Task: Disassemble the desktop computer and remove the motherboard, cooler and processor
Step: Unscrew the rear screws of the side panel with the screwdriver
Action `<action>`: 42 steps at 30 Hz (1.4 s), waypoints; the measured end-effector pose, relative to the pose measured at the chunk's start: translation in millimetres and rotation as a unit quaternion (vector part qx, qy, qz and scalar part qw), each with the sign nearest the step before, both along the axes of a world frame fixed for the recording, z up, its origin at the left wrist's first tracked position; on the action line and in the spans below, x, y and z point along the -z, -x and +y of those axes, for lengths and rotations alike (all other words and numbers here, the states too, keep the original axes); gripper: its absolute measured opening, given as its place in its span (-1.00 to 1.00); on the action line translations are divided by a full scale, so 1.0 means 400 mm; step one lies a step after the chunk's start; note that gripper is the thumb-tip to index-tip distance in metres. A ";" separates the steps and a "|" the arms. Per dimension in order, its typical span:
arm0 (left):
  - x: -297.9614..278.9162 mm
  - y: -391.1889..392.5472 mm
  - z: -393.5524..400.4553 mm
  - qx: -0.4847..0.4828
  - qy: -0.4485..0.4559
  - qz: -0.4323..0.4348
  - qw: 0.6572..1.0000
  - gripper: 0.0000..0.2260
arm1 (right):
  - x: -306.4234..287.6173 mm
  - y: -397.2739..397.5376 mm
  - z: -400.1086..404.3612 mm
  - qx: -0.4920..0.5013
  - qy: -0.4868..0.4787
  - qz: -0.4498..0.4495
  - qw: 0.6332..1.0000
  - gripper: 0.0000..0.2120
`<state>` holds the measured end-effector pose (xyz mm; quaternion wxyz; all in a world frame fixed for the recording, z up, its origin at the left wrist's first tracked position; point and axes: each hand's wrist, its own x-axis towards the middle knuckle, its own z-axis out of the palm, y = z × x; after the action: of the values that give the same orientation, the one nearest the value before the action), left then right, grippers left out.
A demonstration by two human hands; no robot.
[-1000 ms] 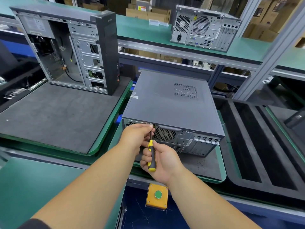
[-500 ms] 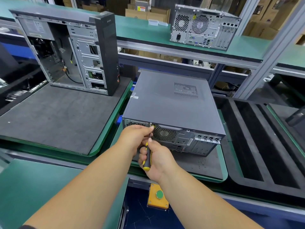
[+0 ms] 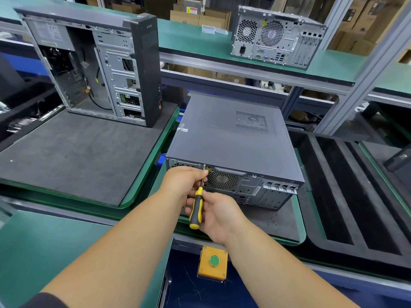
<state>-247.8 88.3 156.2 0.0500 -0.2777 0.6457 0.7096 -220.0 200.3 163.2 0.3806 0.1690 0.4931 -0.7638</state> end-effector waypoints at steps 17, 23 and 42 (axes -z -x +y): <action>0.001 0.012 0.003 0.011 -0.028 -0.040 0.999 -0.84 | 0.015 0.019 0.025 -0.054 -0.008 0.027 0.998 -0.70; 0.000 0.015 0.007 0.011 -0.037 -0.027 0.999 -0.83 | 0.027 0.023 0.036 -0.060 -0.026 0.062 0.996 -0.78; 0.000 0.015 0.005 0.017 -0.027 -0.027 0.999 -0.85 | 0.031 0.025 0.022 -0.052 -0.058 0.054 0.995 -0.81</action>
<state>-253.9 90.4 156.4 0.0871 -0.2841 0.6295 0.7179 -229.9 208.9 150.8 0.3821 0.1236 0.5649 -0.7209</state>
